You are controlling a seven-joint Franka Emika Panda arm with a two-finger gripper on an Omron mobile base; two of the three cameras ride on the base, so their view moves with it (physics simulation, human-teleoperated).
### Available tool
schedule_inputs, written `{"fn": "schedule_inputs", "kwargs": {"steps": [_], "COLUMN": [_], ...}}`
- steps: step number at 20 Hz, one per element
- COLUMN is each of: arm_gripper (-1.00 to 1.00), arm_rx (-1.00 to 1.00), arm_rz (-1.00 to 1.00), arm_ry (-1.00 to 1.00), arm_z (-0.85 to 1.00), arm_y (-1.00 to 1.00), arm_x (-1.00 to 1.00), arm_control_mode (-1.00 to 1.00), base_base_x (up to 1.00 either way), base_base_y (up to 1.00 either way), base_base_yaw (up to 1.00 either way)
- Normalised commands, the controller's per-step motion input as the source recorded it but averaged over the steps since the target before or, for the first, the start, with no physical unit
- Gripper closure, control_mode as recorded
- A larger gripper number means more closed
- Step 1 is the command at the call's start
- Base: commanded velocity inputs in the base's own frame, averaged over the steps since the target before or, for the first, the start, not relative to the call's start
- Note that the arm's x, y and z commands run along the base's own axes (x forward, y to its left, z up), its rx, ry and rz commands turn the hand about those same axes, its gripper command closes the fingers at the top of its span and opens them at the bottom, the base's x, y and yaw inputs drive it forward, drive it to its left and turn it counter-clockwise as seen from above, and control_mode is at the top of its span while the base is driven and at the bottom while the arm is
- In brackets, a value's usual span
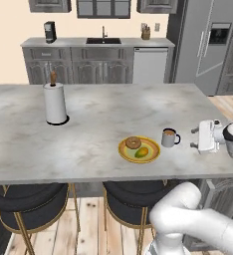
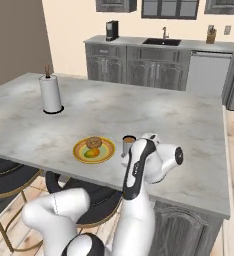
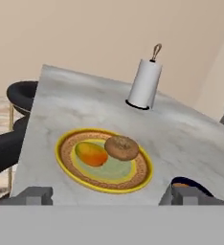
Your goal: Pick up the brewed coffee from the coffee machine and place it next to the breakfast plate on the dining counter.
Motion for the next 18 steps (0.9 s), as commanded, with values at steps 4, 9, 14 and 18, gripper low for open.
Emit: {"fn": "schedule_inputs", "kwargs": {"steps": [4, 9, 14, 18], "arm_gripper": [-1.0, -1.0, -1.0, -1.0], "arm_rx": [-0.2, 0.01, 0.21, 0.24], "arm_rz": [0.0, 0.0, 0.0, 0.04], "arm_ry": [-0.43, -0.24, -0.12, -0.19], "arm_z": [0.86, 0.34, 0.0, 0.0], "arm_y": [0.46, 0.0, -0.45, -0.54], "arm_x": [-0.79, -0.35, -0.32, -0.59], "arm_control_mode": [-1.0, -1.0, -1.0, -1.0], "base_base_x": [0.0, 0.0, 0.0, 0.0], "base_base_y": [0.0, 0.0, 0.0, 0.0], "base_base_yaw": [0.0, 0.0, 0.0, 0.0]}}
